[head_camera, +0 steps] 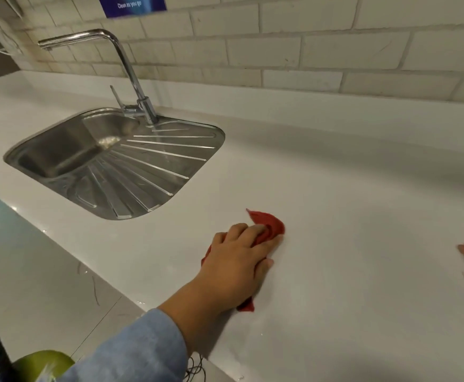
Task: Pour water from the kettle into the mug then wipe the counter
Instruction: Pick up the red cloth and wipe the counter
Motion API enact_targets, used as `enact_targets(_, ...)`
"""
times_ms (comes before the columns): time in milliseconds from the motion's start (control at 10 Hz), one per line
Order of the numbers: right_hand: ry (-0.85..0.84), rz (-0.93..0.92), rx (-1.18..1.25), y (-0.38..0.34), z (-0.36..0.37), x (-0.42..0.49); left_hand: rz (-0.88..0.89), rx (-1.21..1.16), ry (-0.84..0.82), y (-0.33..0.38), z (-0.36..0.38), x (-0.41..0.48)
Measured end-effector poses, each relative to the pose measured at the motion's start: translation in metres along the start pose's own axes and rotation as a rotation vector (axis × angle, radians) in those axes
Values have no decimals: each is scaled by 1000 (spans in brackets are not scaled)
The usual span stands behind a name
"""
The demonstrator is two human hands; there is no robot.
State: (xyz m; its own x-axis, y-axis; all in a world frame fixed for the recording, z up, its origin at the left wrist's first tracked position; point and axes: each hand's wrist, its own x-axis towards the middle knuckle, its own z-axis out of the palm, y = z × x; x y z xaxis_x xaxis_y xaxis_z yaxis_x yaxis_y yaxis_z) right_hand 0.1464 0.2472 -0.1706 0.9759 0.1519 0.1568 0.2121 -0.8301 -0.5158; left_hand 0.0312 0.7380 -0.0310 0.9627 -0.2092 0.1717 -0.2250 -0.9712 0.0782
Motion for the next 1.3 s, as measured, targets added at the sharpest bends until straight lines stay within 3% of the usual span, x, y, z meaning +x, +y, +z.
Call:
enact_targets(100, 2, 35, 55, 13, 10, 8, -68, 17, 5, -19, 1, 3)
enact_targets(200, -22, 60, -26, 29, 11, 12, -301, 51, -18, -61, -7, 6)
enact_targets(300, -114, 99, -109, 54, 12, 16, -523, -120, 57, -78, -28, 3)
enact_targets(400, -290, 159, -186, 82, 8, 24, -309, -257, 160, -29, -40, -1)
enact_targets(500, -393, 185, -215, 82, 3, 23, 28, -212, 106, 51, -30, -10)
enact_targets(600, -351, 160, -207, 36, -15, 8, 166, -142, -35, 96, -7, -23)
enact_targets(700, -211, 67, -192, -33, -41, -11, 96, -79, 20, 73, 4, -25)
enact_targets(900, 33, -47, -256, -117, -62, -27, -404, 11, 12, -45, -12, -15)
enact_targets(1000, 40, -18, -216, -138, -70, -30, -531, -40, 65, -50, -21, -14)
enact_targets(1100, -40, 41, -83, -155, -87, -32, -527, -323, 144, -4, -28, -13)
enact_targets(1200, -39, 104, 136, -162, -117, -50, -496, -753, 66, 75, -45, -15)
enact_targets(1300, -1, 79, 183, -158, -147, -94, -413, -884, 45, 147, -59, -18)
